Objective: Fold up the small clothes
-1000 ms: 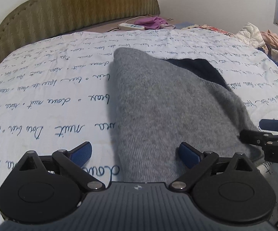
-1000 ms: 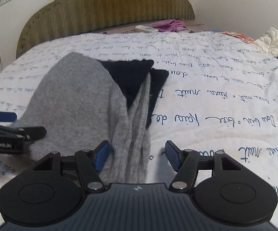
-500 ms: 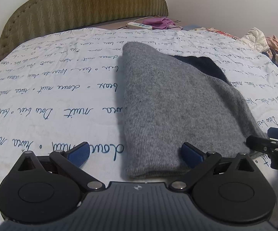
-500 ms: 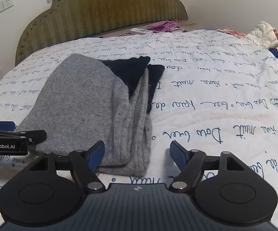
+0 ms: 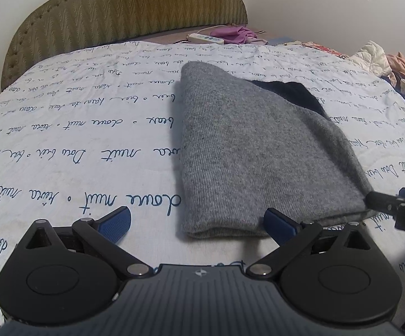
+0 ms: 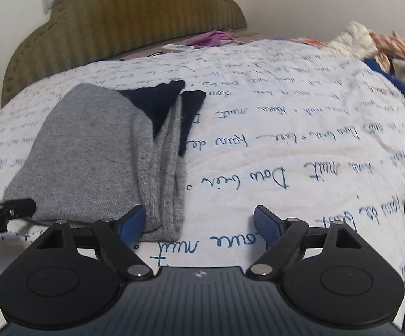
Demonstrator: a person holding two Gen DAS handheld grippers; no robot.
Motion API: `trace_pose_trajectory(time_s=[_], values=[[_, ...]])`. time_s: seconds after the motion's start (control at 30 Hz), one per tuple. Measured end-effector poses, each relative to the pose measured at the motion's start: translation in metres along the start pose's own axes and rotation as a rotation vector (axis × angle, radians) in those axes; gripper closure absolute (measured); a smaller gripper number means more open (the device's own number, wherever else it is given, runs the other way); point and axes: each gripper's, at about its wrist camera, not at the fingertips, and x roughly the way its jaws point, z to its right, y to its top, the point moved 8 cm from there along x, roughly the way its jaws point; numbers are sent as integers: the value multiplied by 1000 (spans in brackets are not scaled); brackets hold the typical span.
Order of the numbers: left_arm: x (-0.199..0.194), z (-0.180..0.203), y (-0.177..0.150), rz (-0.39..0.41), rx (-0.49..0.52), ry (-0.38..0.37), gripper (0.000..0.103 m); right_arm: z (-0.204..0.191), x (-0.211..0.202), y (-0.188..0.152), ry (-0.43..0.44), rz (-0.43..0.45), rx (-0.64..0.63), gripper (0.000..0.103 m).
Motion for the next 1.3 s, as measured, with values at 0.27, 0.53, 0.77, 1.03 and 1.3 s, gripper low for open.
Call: trace_pose_trajectory(time_s=[0.27, 0.53, 0.77, 1.03, 1.3], values=[[-11, 1, -10, 1, 9, 10, 1, -23, -25, -2, 17, 42, -53, 19], [-19, 0, -18, 1, 0, 23, 1, -43, -31, -15, 21, 31, -130, 18], [-24, -7, -26, -3, -18, 39, 1, -50, -36, -21, 44, 27, -150, 15], [-26, -14, -33, -12, -51, 54, 1, -56, -40, -25, 54, 18, -161, 14], [-27, -15, -38, -18, -51, 56, 0, -60, -42, -29, 45, 7, -172, 14]])
